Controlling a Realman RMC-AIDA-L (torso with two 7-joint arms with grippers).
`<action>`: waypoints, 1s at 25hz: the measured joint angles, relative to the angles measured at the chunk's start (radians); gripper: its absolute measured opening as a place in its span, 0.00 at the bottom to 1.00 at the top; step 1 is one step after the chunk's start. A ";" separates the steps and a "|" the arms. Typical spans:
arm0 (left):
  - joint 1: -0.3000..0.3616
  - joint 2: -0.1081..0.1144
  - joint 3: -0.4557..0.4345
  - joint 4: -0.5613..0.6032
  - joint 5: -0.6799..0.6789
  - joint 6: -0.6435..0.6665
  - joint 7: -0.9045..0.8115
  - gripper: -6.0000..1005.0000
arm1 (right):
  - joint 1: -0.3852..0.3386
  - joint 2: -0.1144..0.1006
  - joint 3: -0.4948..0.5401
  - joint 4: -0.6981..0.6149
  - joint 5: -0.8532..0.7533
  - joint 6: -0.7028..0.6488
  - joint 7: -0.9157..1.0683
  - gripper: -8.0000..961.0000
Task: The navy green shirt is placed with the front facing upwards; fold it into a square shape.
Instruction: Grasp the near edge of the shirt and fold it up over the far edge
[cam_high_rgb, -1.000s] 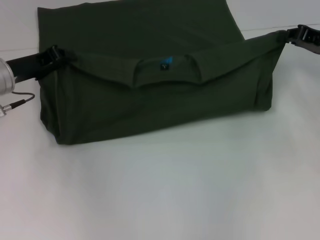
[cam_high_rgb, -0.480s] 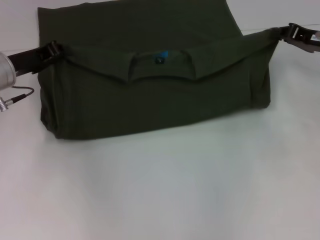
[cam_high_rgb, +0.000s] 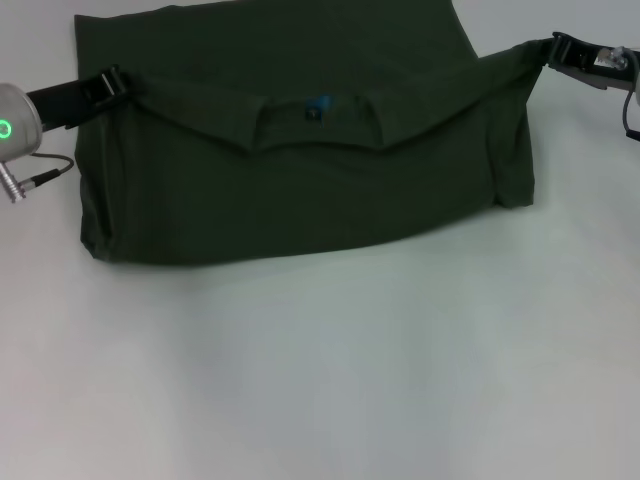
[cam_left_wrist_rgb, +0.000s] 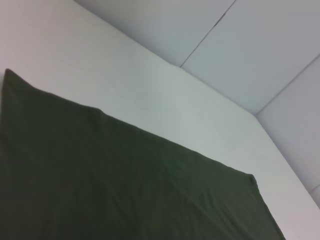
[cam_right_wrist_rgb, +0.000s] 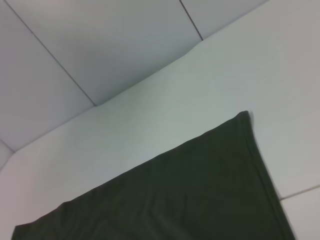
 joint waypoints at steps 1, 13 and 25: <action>-0.002 0.001 0.000 0.000 0.000 -0.004 0.000 0.03 | 0.005 -0.002 -0.004 0.005 0.000 0.010 -0.001 0.06; 0.000 0.007 0.000 0.008 0.000 -0.006 -0.006 0.03 | 0.079 -0.014 -0.067 0.014 -0.004 0.057 -0.013 0.06; 0.002 0.006 0.007 0.009 0.000 0.002 -0.003 0.07 | 0.088 -0.016 -0.094 0.017 -0.004 0.101 -0.012 0.06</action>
